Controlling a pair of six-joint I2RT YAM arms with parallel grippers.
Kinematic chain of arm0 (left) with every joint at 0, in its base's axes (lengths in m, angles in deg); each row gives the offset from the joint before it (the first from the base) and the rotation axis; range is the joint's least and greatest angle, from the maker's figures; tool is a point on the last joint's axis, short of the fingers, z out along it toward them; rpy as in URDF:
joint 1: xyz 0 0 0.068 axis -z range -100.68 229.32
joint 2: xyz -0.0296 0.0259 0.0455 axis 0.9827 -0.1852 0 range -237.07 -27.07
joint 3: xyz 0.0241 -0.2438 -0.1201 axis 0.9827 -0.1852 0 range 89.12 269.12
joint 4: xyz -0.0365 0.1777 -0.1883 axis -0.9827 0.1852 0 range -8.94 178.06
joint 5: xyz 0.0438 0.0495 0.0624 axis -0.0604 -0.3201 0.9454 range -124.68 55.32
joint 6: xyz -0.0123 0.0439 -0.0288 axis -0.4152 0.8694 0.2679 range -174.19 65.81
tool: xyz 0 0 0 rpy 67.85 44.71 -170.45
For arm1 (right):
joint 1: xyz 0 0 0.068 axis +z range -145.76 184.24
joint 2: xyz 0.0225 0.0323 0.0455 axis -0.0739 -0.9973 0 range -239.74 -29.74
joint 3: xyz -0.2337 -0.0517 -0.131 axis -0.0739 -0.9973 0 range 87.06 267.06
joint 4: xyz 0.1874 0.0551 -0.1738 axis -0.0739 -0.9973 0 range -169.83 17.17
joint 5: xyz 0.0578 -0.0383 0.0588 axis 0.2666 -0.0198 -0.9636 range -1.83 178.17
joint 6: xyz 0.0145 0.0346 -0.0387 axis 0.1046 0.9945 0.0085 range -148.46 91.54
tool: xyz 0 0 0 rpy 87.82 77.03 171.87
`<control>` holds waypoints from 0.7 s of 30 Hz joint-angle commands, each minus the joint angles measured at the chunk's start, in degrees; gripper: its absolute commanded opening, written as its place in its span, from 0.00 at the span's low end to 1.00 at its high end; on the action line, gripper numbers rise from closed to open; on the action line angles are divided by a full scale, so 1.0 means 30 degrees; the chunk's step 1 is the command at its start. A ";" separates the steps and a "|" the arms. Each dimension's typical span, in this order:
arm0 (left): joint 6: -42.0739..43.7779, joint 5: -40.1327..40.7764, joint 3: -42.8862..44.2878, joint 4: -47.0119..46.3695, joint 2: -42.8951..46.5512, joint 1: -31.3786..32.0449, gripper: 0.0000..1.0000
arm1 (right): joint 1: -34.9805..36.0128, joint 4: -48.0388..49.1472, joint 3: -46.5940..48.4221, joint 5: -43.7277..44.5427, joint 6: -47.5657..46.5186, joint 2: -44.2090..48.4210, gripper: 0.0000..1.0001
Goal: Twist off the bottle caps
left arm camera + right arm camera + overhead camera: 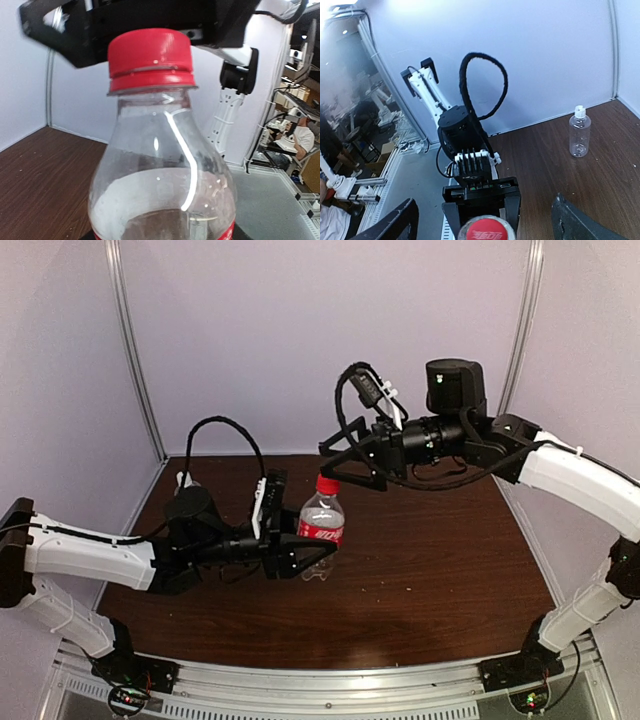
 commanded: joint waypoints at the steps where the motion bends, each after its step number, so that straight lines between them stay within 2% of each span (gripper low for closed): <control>1: 0.0744 0.4847 0.0619 0.1935 0.0491 0.0101 0.28 | -0.0051 0.0682 -0.0073 0.5408 0.3080 0.1722 0.93; 5: 0.0474 0.7169 0.1088 0.3342 0.0452 0.0121 0.28 | -0.0018 0.1018 -0.0611 0.9428 0.4565 0.1755 0.94; 10: 0.0453 0.8109 0.1989 0.4530 -0.0026 0.0132 0.28 | 0.0272 -0.0351 -0.0258 1.1574 0.4986 0.1172 0.94; 15: 0.0567 0.8490 0.2258 0.5546 0.0203 0.0139 0.28 | 0.0453 -0.0443 -0.0547 1.1223 0.5256 0.0716 0.93; 21: 0.1375 0.9248 0.1962 0.6335 0.0910 0.0131 0.28 | 0.0902 -0.0051 -0.0634 0.9809 0.5625 -0.0488 0.85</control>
